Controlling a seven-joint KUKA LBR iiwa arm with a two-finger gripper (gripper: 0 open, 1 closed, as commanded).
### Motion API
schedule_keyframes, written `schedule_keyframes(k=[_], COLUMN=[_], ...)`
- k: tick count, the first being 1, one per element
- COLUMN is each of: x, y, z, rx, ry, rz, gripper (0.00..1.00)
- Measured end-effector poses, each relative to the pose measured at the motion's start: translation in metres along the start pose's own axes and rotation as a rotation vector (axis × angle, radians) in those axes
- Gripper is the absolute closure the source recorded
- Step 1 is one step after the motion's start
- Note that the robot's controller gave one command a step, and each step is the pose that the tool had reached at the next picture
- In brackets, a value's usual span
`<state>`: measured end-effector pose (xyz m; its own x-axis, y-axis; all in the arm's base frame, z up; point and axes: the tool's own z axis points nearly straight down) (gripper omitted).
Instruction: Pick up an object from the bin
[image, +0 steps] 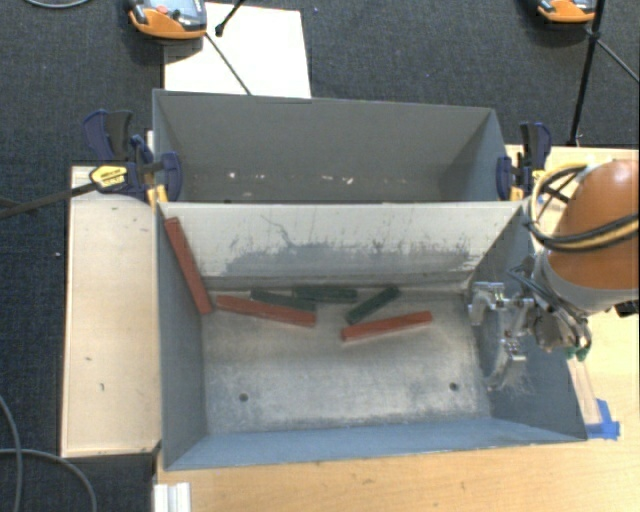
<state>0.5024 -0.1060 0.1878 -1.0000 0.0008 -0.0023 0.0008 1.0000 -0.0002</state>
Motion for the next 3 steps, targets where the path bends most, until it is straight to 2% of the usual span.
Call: schedule_keyframes(k=[1, 2, 3], x=[-0.037, -0.056, -0.084], y=[0.041, 0.059, 0.055], z=[0.036, 0.068, 0.113], rx=[0.001, -0.003, 0.000], ry=[-0.006, -0.001, -0.005], rz=[0.012, -0.072, -0.011], gripper=[0.00, 0.00, 0.00])
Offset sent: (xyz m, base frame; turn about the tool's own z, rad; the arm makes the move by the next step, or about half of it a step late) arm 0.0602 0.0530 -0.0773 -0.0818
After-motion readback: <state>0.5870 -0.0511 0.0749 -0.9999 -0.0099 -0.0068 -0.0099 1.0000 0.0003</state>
